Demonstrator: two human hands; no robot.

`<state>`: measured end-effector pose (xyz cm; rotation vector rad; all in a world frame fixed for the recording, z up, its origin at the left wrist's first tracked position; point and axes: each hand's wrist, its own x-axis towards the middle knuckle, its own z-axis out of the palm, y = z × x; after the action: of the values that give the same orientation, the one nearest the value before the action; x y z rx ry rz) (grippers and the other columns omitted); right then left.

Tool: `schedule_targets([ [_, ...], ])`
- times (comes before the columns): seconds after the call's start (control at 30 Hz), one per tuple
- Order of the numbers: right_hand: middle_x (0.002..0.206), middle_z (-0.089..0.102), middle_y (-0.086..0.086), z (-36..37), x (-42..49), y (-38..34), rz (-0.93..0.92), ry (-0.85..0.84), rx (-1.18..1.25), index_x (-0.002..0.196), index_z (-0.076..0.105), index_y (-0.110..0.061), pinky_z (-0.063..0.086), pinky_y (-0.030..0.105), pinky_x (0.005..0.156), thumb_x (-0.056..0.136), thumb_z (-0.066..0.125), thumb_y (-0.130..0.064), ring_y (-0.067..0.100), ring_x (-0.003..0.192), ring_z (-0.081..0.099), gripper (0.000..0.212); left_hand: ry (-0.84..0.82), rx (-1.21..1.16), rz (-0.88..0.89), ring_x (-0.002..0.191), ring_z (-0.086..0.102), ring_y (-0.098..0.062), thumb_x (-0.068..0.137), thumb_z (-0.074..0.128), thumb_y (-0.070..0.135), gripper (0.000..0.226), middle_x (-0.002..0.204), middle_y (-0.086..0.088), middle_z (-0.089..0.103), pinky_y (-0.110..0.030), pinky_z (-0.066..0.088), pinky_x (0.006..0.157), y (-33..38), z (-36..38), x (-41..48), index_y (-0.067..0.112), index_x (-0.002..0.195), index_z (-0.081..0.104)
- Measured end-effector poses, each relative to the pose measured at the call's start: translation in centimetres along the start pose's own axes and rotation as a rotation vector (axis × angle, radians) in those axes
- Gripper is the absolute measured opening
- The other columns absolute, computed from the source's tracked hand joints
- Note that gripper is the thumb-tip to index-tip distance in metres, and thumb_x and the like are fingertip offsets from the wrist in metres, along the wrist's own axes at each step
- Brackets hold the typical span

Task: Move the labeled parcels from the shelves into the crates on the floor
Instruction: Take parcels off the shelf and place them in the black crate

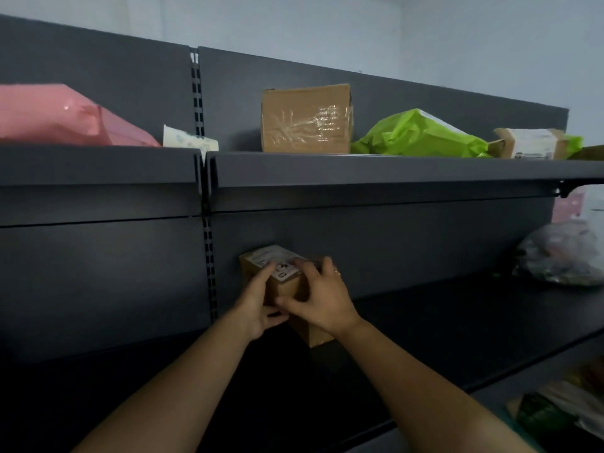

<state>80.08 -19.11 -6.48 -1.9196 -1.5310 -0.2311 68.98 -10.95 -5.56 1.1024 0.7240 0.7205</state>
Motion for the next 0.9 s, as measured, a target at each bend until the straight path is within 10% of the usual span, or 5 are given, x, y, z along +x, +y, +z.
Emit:
schedule_targets([
  [0.13,0.134,0.051,0.004,-0.3,-0.2,0.9,-0.047,-0.032,-0.073,0.142,0.043,-0.028,0.040,0.039,0.100,0.078,0.018,-0.074,0.026,0.122,0.047,0.082,0.118,-0.029,0.089,0.090,0.064,-0.025,0.083,0.065,0.036,0.045,0.106,-0.010,0.067,-0.035,0.052,0.063,-0.6,-3.4,0.7,0.023,0.125,0.053],
  [0.37,0.145,0.020,0.016,2.1,0.1,3.0,0.477,-0.138,0.034,0.152,0.011,-0.024,0.042,0.049,0.101,0.076,0.067,-0.059,0.041,0.131,0.034,0.100,0.248,0.066,0.077,0.091,0.066,-0.033,0.080,0.071,0.021,0.057,0.110,-0.012,0.067,-0.045,0.056,0.071,-3.3,-7.3,0.5,0.027,0.131,0.046],
  [0.9,0.144,0.021,0.006,0.8,-9.5,0.0,0.283,0.231,0.140,0.151,0.013,-0.015,0.034,0.038,0.109,0.068,0.084,-0.035,0.030,0.132,0.033,0.112,-0.031,-0.039,0.158,0.100,0.065,-0.025,0.083,0.065,0.004,0.055,0.118,-0.008,0.066,-0.042,0.053,0.082,-6.1,-6.4,-6.1,0.023,0.132,0.046],
])
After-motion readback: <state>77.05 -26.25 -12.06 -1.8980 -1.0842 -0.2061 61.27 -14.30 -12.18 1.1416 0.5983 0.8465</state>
